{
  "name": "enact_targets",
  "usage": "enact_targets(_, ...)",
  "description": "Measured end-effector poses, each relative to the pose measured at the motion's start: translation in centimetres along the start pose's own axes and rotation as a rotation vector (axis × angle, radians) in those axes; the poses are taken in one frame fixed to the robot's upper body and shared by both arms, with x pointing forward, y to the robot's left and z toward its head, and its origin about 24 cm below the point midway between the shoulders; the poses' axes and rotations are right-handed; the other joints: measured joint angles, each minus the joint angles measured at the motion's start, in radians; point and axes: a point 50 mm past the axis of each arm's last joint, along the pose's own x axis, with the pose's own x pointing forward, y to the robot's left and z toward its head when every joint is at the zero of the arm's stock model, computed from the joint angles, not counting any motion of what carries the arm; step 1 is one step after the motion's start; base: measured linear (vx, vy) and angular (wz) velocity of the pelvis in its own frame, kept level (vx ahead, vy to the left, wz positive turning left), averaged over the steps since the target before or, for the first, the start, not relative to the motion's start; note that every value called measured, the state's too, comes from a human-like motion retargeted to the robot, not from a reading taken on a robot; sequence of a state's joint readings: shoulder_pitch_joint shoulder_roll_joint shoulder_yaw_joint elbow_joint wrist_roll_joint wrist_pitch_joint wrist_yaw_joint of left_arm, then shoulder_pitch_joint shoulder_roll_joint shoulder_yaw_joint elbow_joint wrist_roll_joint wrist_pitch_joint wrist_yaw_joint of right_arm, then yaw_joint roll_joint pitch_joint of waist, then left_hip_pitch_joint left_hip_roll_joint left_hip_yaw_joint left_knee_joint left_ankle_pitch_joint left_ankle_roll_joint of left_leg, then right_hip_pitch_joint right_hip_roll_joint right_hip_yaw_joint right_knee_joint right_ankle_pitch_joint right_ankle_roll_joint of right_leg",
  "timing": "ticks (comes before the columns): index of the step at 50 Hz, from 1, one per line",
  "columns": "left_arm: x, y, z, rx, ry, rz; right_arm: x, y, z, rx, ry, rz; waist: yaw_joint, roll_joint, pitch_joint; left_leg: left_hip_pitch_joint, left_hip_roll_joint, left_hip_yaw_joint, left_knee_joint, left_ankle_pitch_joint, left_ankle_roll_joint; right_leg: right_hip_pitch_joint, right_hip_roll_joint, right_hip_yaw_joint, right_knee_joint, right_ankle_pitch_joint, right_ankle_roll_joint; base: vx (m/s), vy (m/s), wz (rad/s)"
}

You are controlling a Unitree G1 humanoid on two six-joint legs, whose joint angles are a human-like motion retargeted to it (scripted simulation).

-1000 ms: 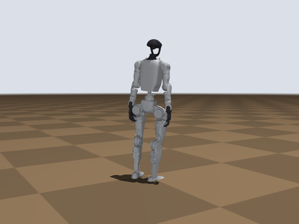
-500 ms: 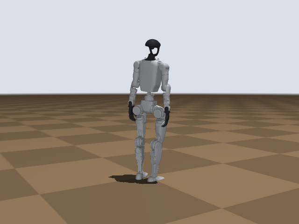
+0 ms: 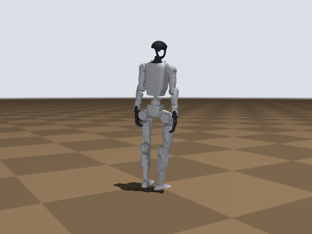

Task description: In place motions

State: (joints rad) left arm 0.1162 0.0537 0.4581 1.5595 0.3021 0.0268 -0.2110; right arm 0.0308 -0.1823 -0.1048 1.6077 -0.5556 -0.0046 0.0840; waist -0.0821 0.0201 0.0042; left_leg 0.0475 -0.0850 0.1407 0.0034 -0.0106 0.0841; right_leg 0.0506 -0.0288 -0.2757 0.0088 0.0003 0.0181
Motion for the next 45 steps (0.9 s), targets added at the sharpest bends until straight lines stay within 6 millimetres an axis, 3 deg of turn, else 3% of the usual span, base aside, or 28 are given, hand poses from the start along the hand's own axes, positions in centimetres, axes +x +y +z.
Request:
enact_targets(8,0.0,0.1,0.0,0.012,0.003,0.002,0.0,-0.2,-0.1,0.004,0.01,0.009,-0.007,0.0,0.0,0.005,0.001,-0.004,-0.001,-0.001,-0.002,0.002,-0.001,-0.004,0.001,0.007,-0.005,0.0,0.0,0.0)
enact_targets(25,0.0,0.1,0.3,0.032,0.0,0.004,0.0,-0.1,1.8,-0.041,-0.05,0.031,0.005,0.002,-0.003,-0.004,0.01,0.012,0.008,0.002,-0.005,-0.002,0.006,0.013,0.002,0.026,-0.016,0.0,0.0,0.0)
enact_targets(45,0.0,0.0,0.0,0.021,0.007,0.005,0.0,-0.3,0.5,-0.036,0.0,0.026,-0.014,0.006,-0.008,0.001,0.004,-0.02,0.001,0.004,-0.004,-0.001,0.001,-0.013,0.003,0.038,-0.022,0.0,0.0,0.0)
